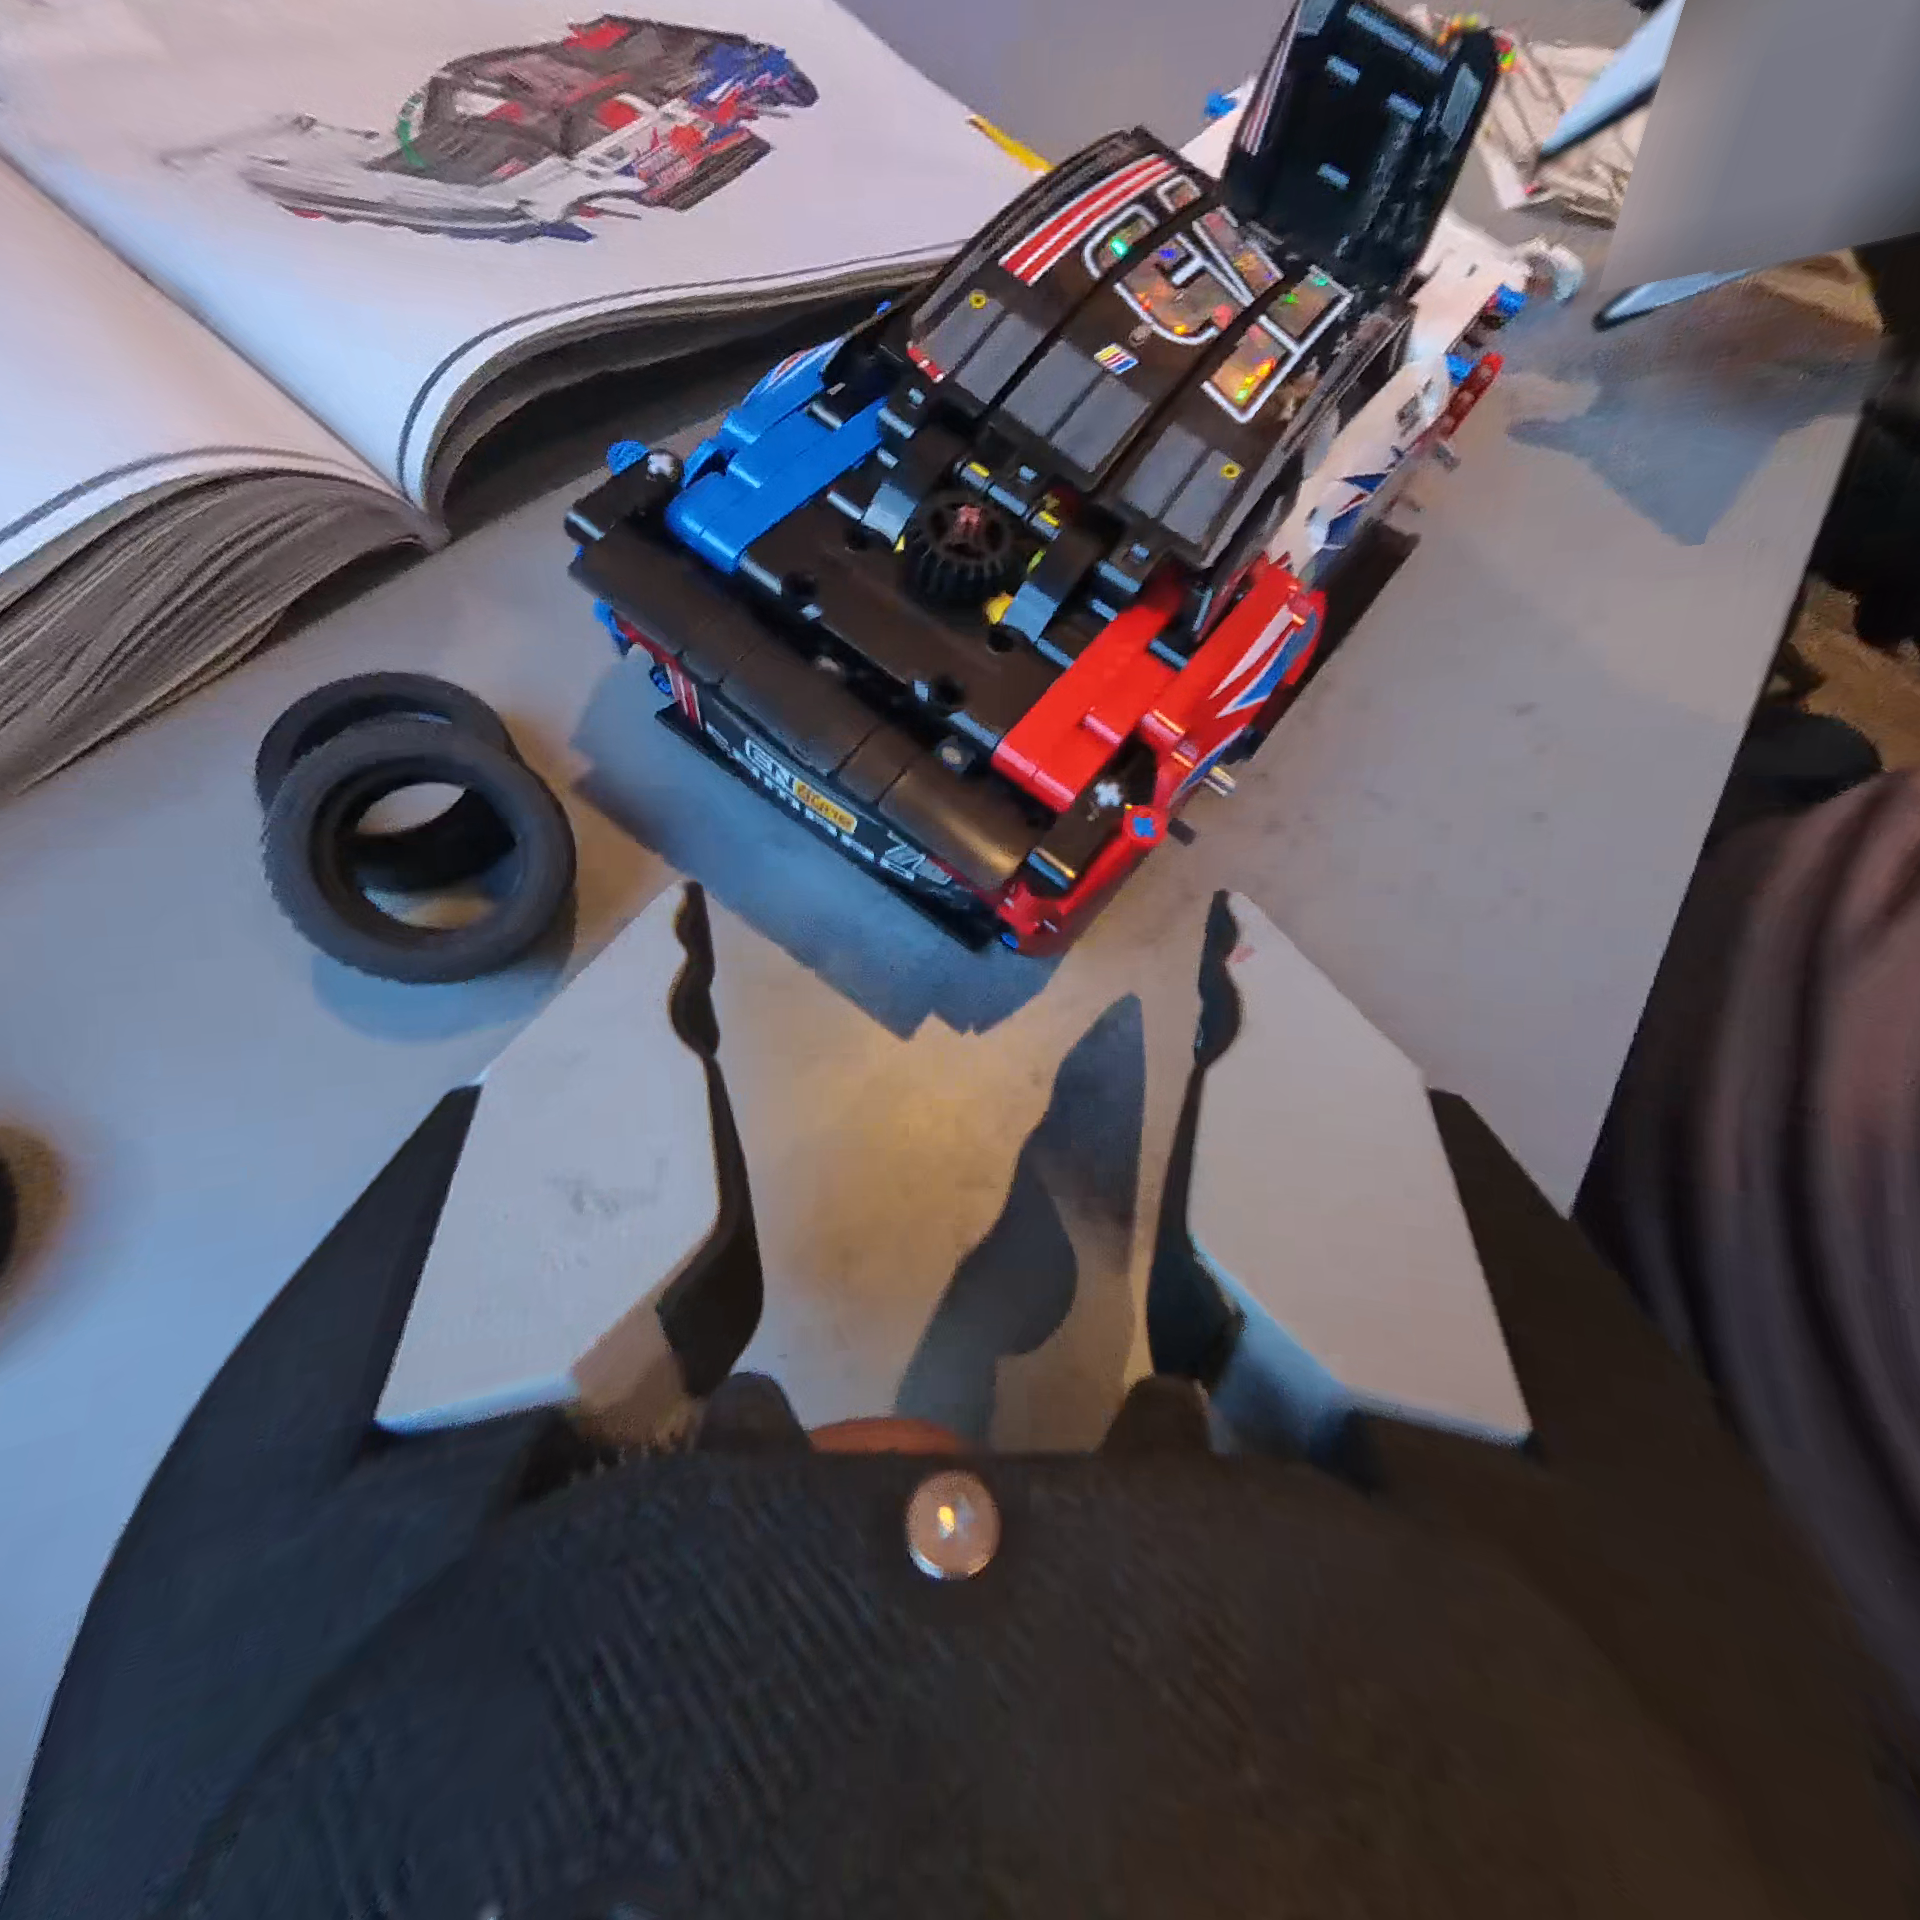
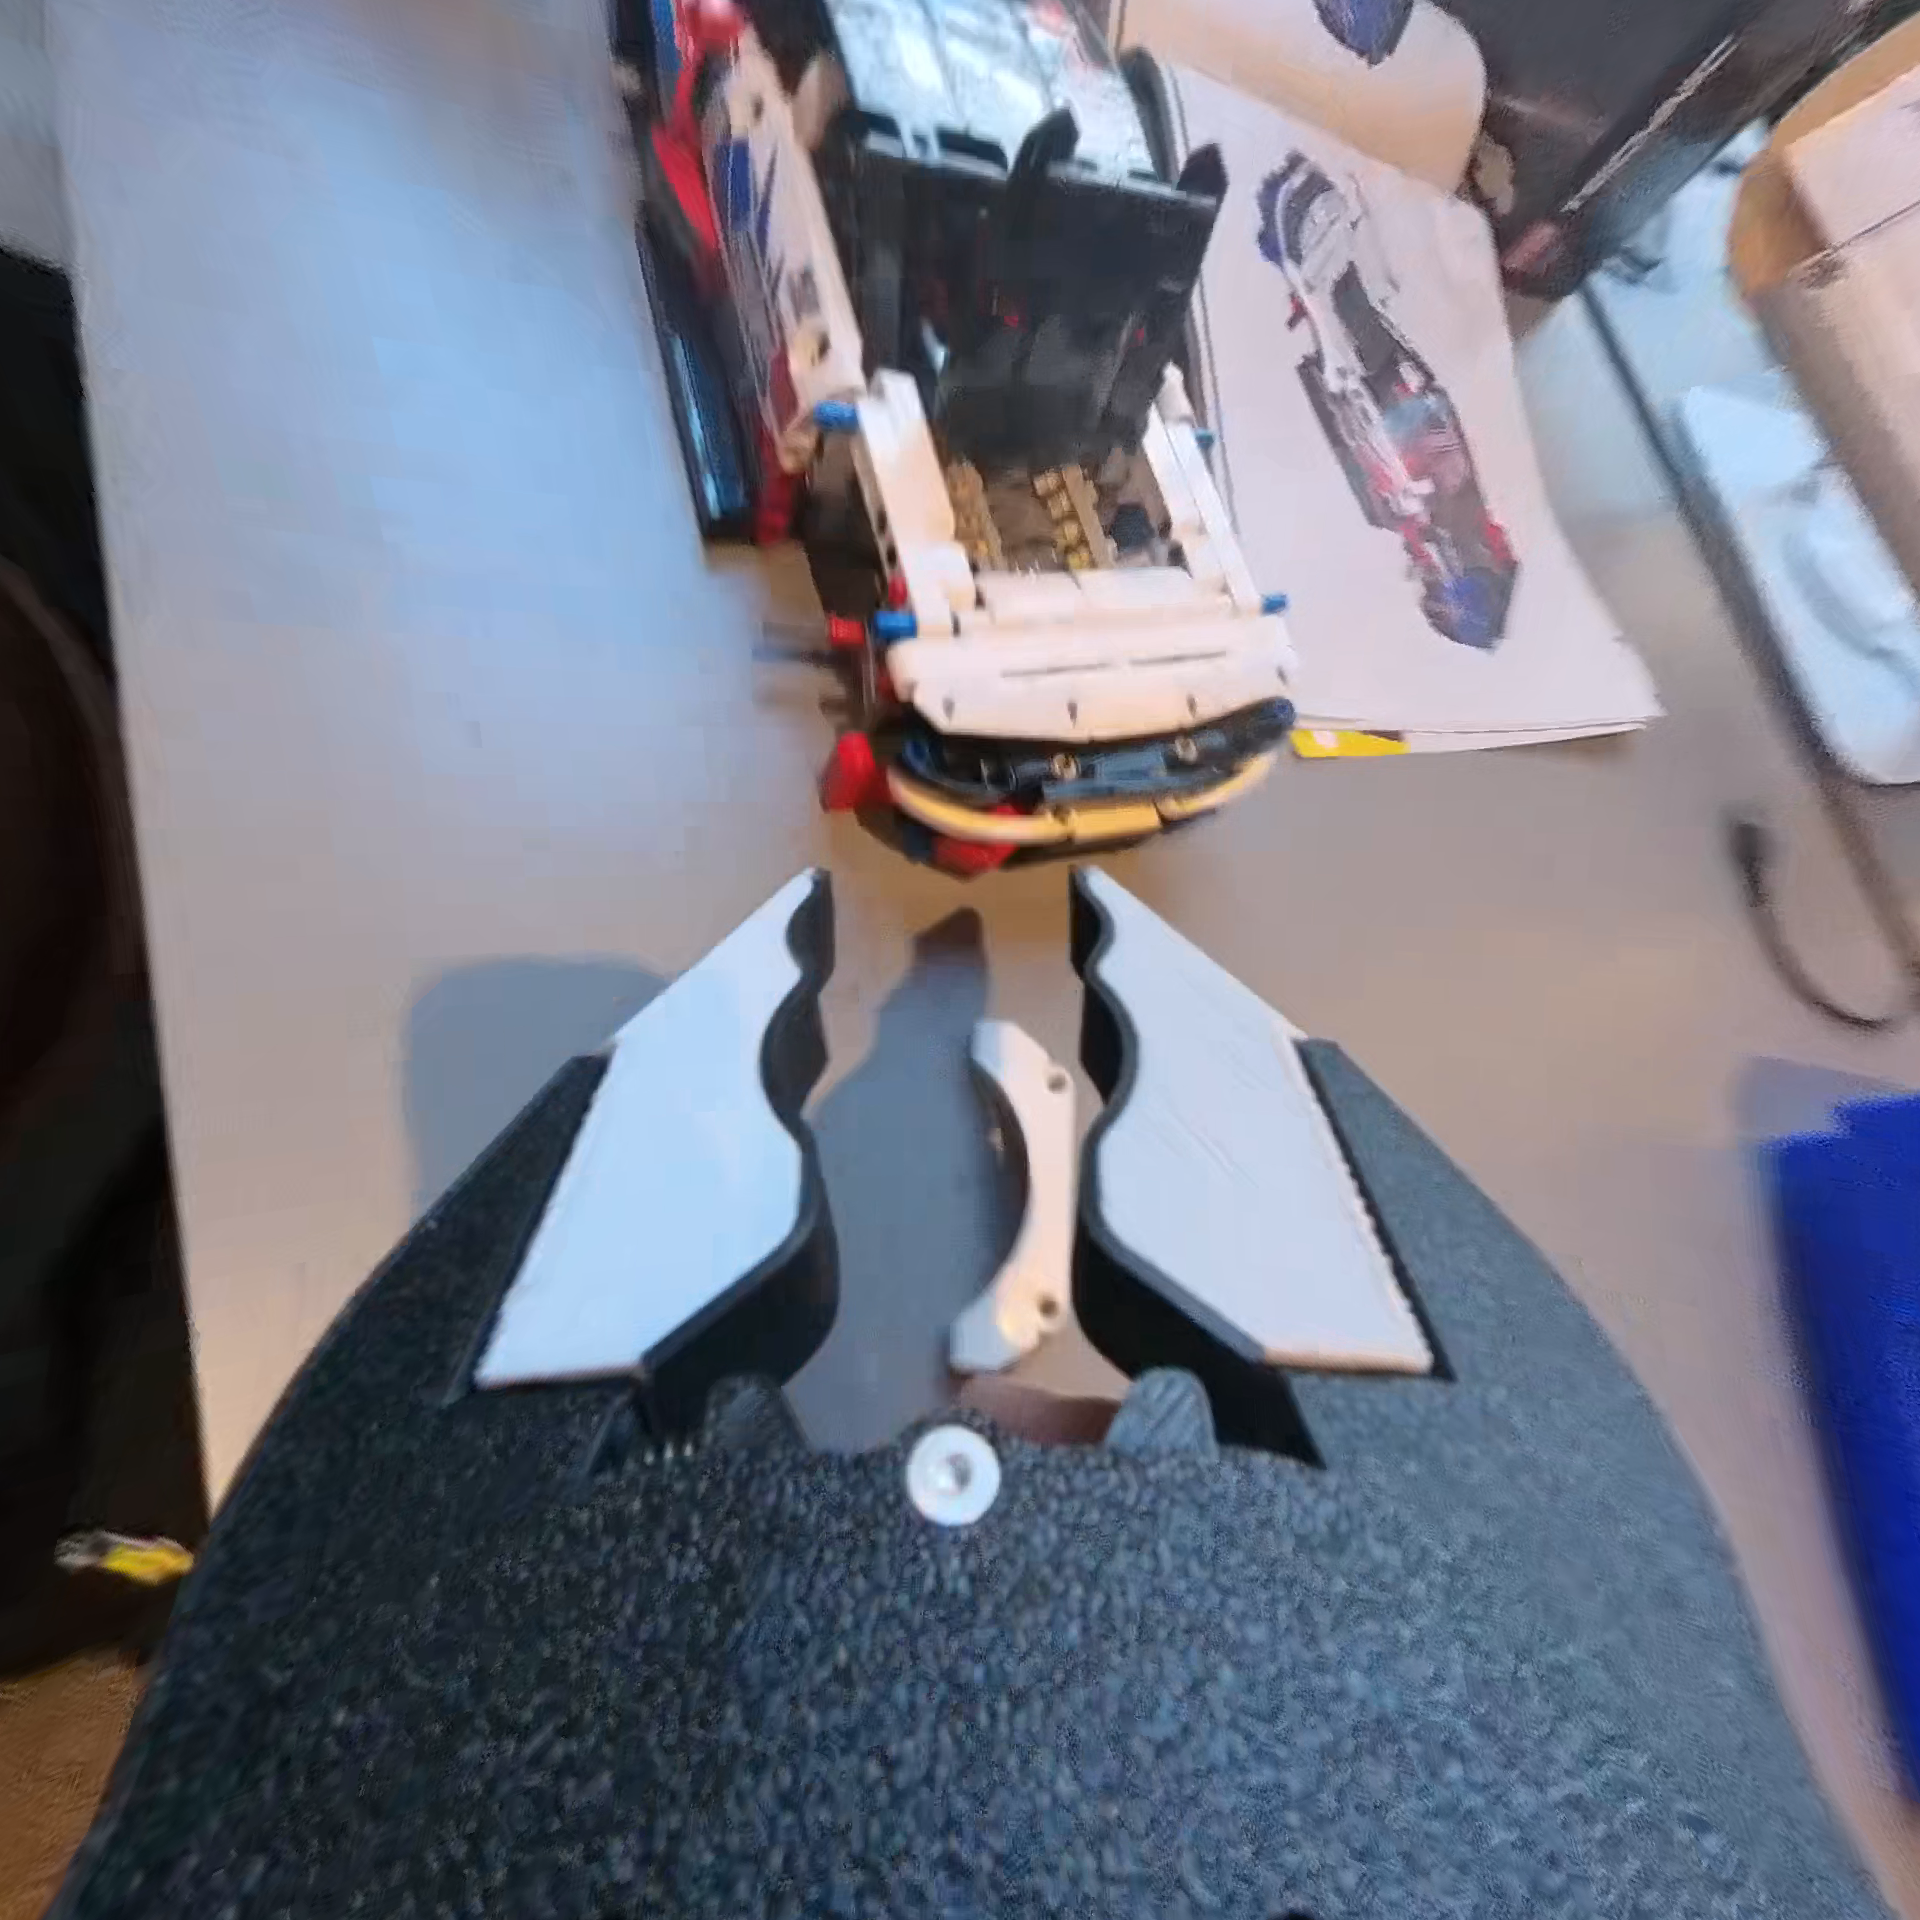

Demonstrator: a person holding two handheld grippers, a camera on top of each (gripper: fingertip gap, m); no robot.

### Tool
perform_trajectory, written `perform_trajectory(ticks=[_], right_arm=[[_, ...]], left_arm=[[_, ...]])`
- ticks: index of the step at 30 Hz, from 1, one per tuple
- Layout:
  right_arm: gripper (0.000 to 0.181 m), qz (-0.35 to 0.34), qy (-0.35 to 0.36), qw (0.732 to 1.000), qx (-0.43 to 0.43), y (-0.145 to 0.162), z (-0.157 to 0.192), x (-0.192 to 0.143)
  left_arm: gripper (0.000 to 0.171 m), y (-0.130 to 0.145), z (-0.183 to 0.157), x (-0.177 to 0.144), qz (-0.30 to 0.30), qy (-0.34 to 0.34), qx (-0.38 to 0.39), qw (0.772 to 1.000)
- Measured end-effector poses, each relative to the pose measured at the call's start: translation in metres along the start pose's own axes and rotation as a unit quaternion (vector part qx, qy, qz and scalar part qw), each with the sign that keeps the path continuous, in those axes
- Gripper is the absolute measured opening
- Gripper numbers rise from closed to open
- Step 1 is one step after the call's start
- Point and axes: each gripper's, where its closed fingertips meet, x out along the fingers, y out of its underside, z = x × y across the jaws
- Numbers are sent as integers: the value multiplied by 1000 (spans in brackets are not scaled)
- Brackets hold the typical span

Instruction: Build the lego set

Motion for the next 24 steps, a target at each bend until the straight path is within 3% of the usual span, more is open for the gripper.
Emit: perform_trajectory(ticks=[2, 5, 8, 10, 13, 16, 19, 20, 22, 24], right_arm=[[75, 4, -41, 998, 56, -7, 2, 13], [82, 54, -84, 989, 111, 9, -1, 34], [81, 60, -134, 979, 140, 10, 4, 49], [81, 61, -139, 979, 139, 7, 3, 56], [77, 79, -134, 977, 145, 8, -1, 60], [71, 76, -93, 987, 111, 6, -13, 56], [83, 77, -108, 986, 99, 6, -12, 47], [78, 88, -100, 988, 81, 11, -16, 44], [59, 122, -62, 990, 27, 27, -34, 39], [60, 135, -63, 989, 7, 32, -41, 41]], left_arm=[[95, 7, -1, 10, 38, 10, -1, 999], [95, 7, 1, 18, 55, 13, 15, 998], [94, 2, 2, 23, 51, 23, 9, 998], [95, -2, -2, 26, 48, 40, 0, 998], [96, -2, 0, 31, 53, 13, 16, 998], [87, 6, 4, 29, 75, -21, 61, 995], [90, 13, 1, 19, 75, -24, 134, 988], [84, 15, 0, 12, 73, -19, 176, 981], [66, 12, 22, -5, 70, -73, 232, 967], [67, 6, 31, -15, 63, -68, 230, 969]])
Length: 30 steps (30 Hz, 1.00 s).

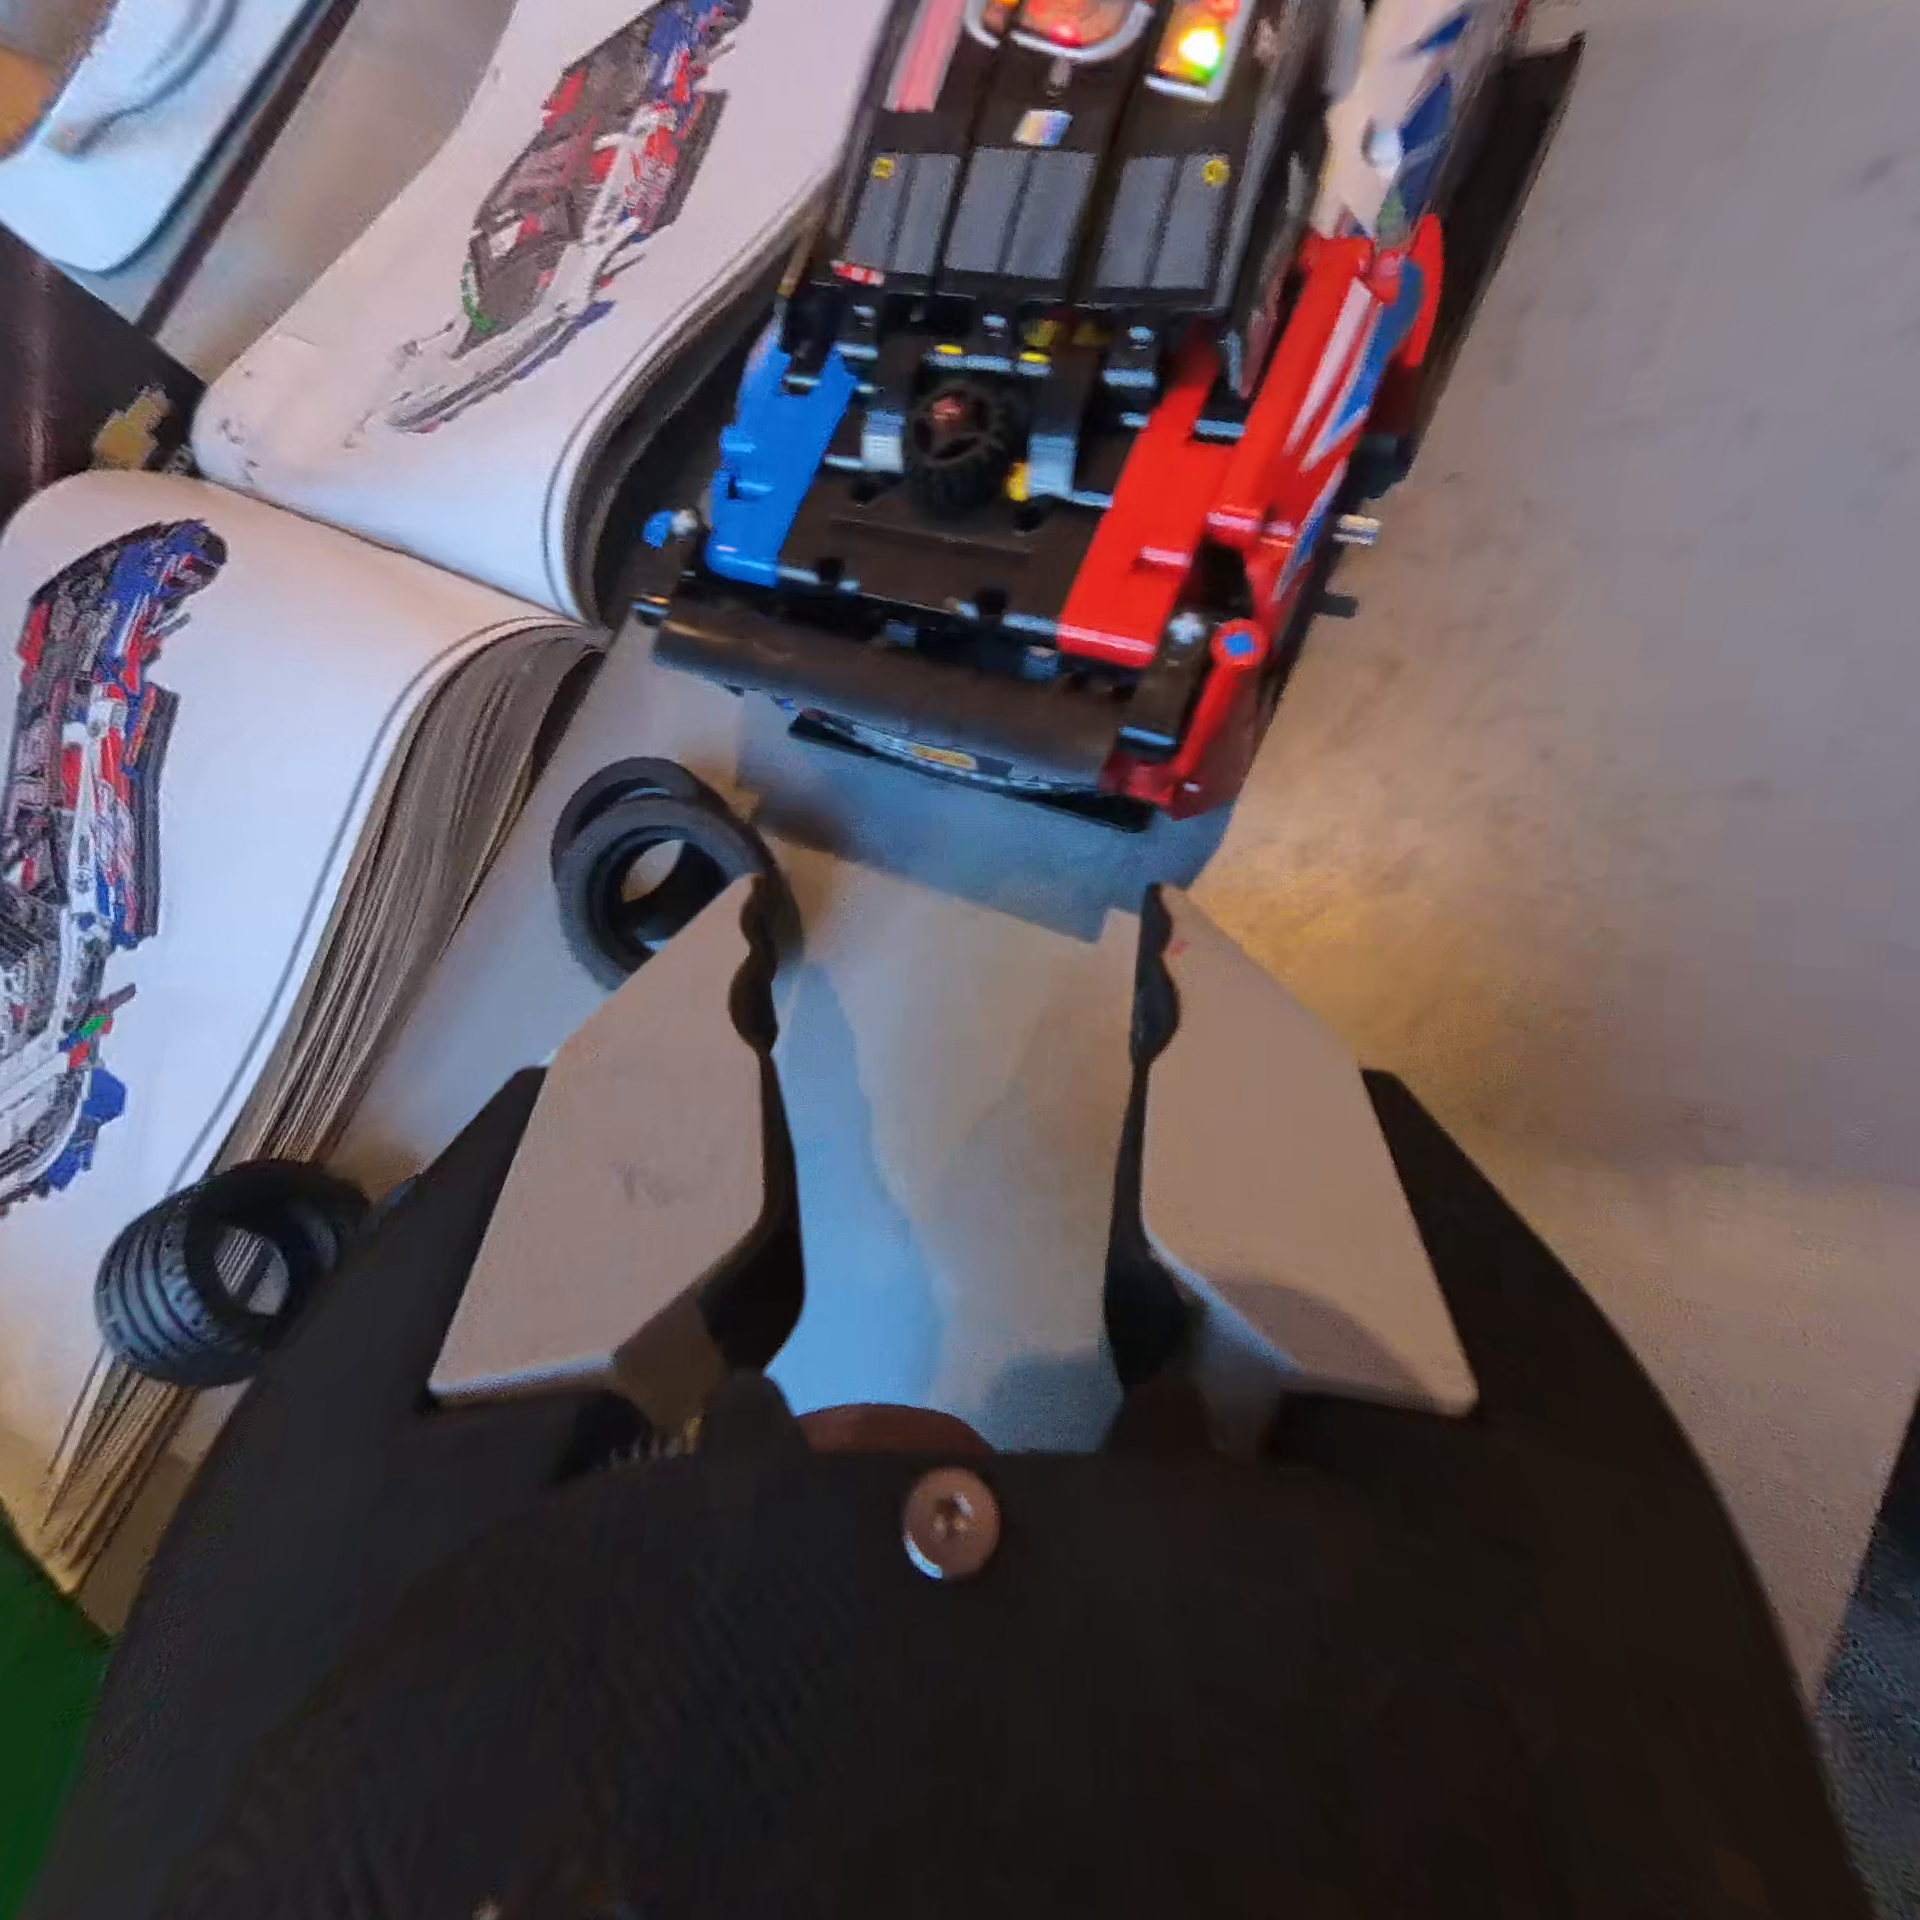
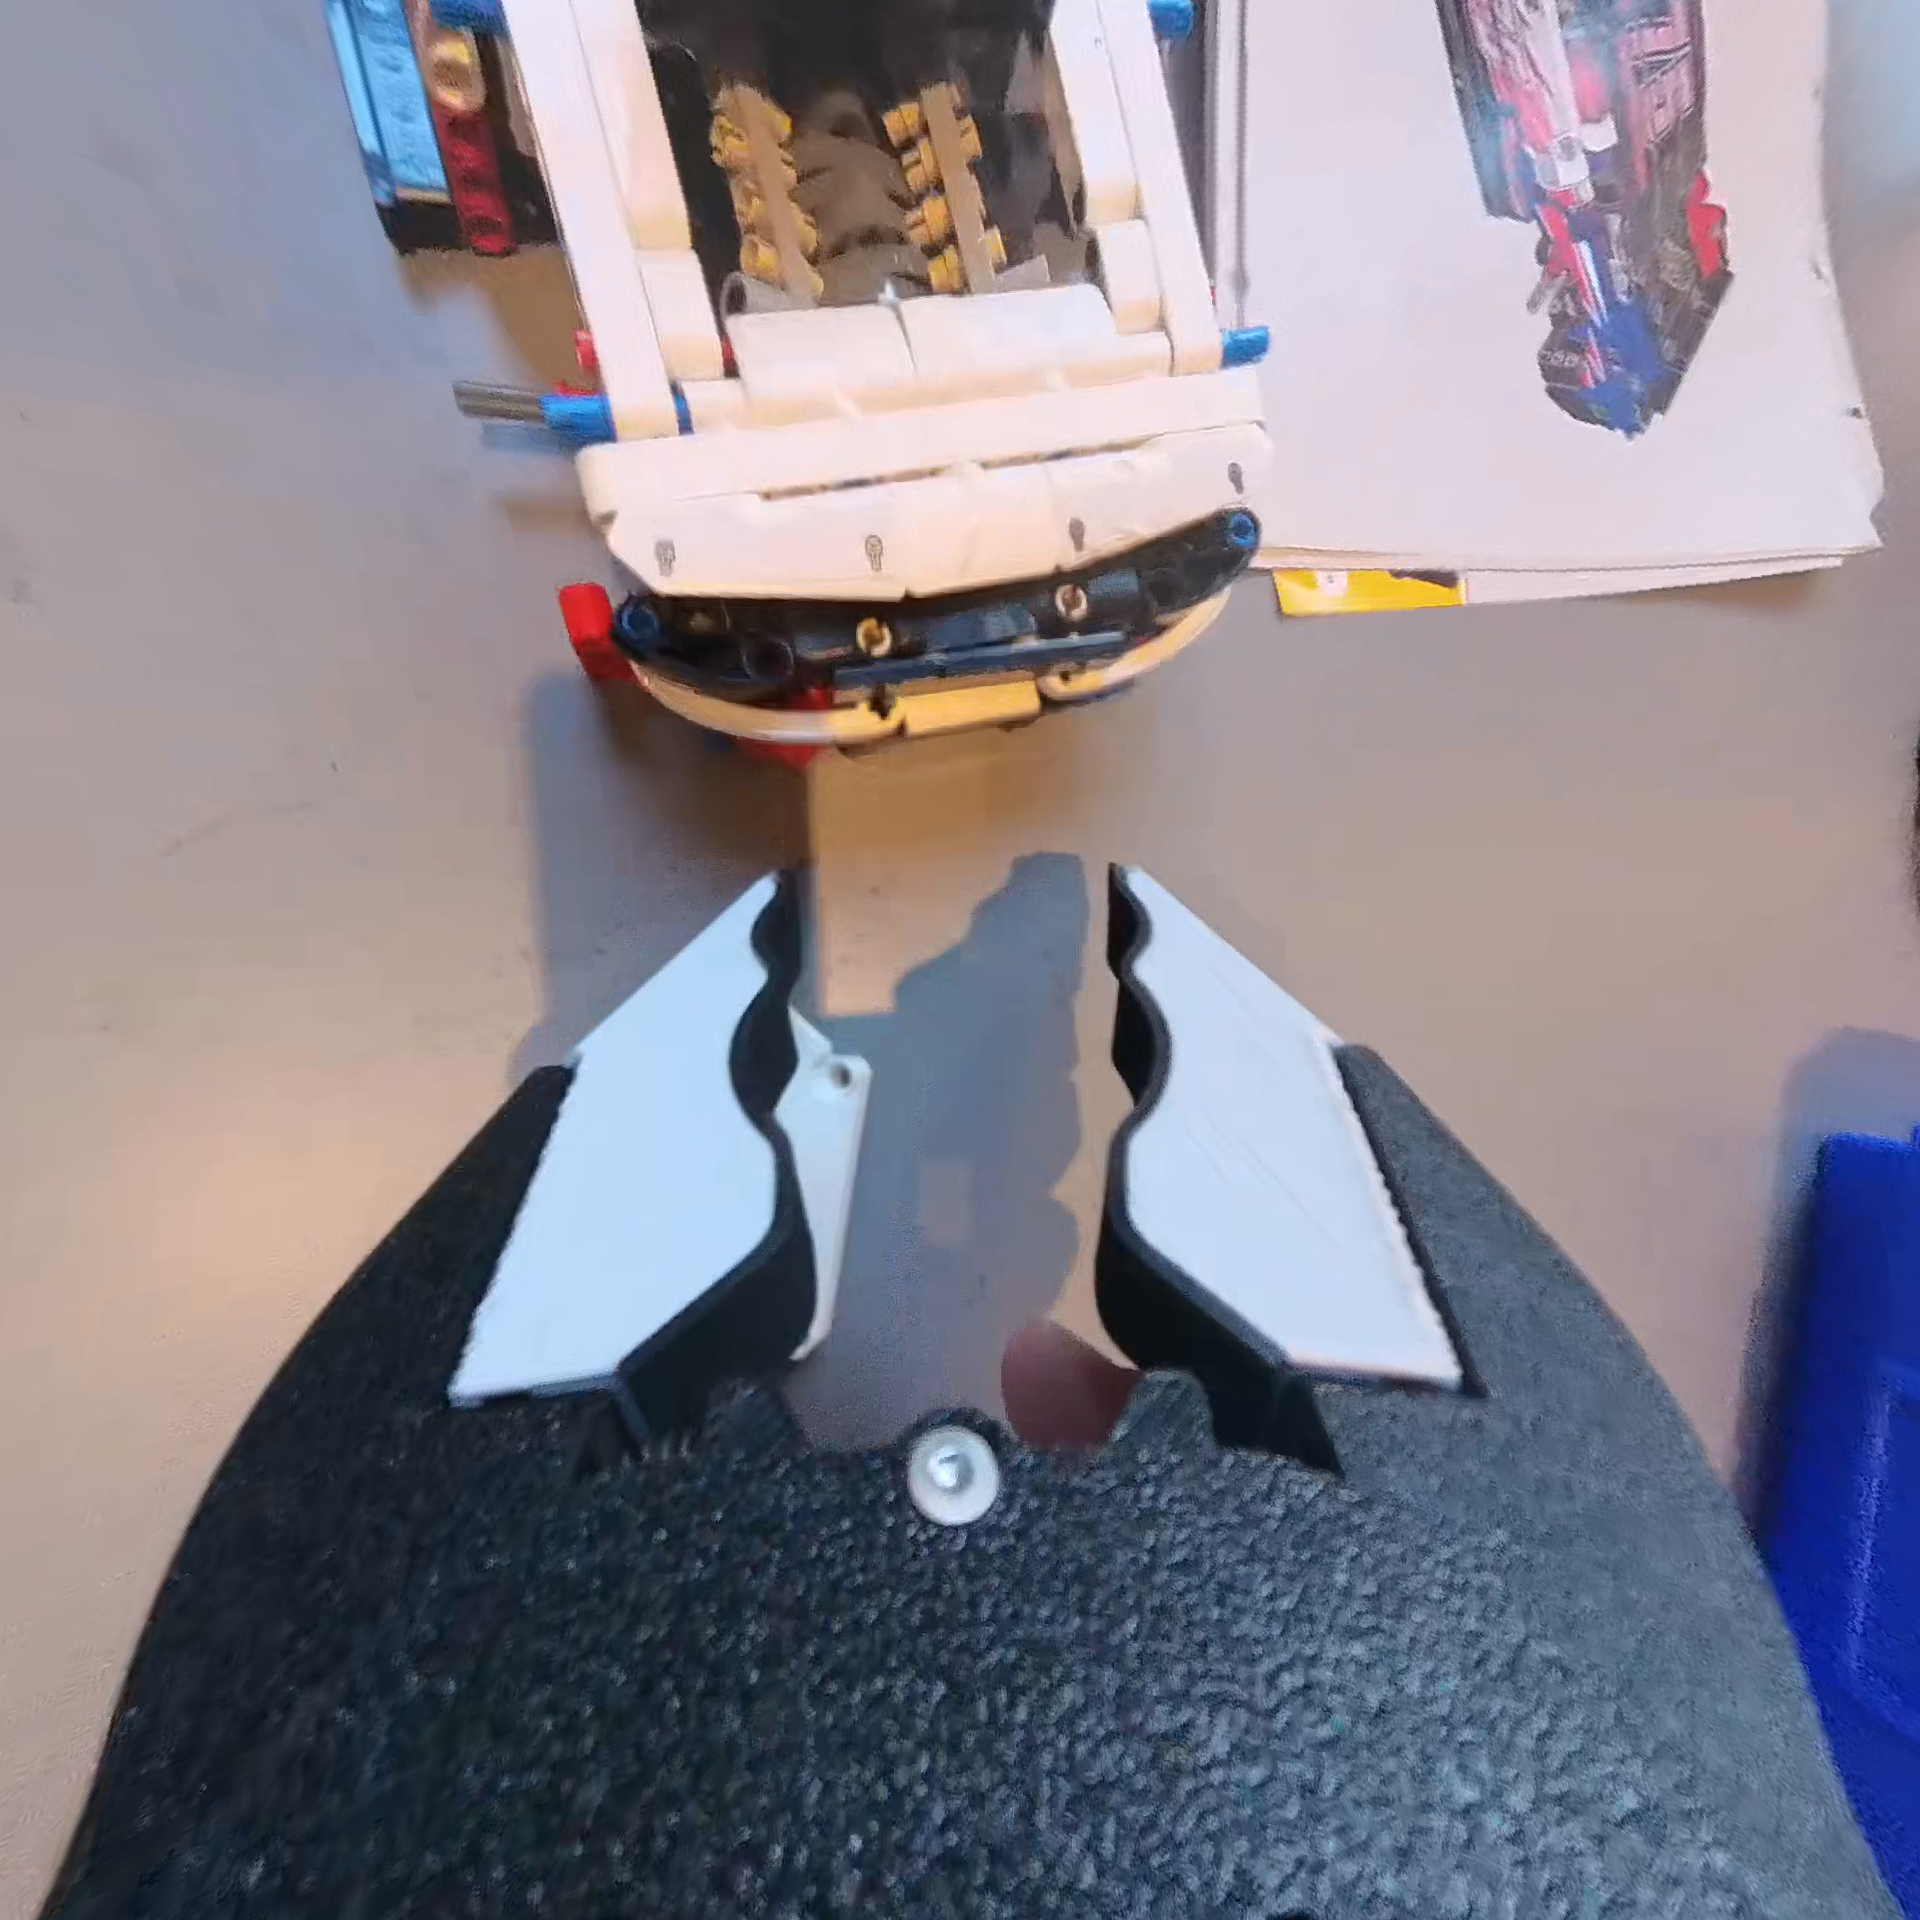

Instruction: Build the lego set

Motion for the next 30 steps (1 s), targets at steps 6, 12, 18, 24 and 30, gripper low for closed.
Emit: perform_trajectory(ticks=[6, 12, 18, 24, 30], right_arm=[[77, -24, -69, 997, -8, -22, 2, 19], [59, -24, -77, 996, -32, -22, 17, 13], [59, -23, -97, 994, -40, -18, 43, 0], [59, -28, -127, 991, -35, -11, 71, -16], [58, -45, -101, 994, -16, -9, 80, -16]], left_arm=[[53, -5, -13, 27, 7, 110, -27, 994], [17, -7, -34, 21, -17, 126, -14, 992], [18, -7, -73, 4, -23, 144, 15, 989], [17, -12, -108, -13, -44, 159, 27, 986], [16, -9, -107, -15, -42, 65, 50, 996]])
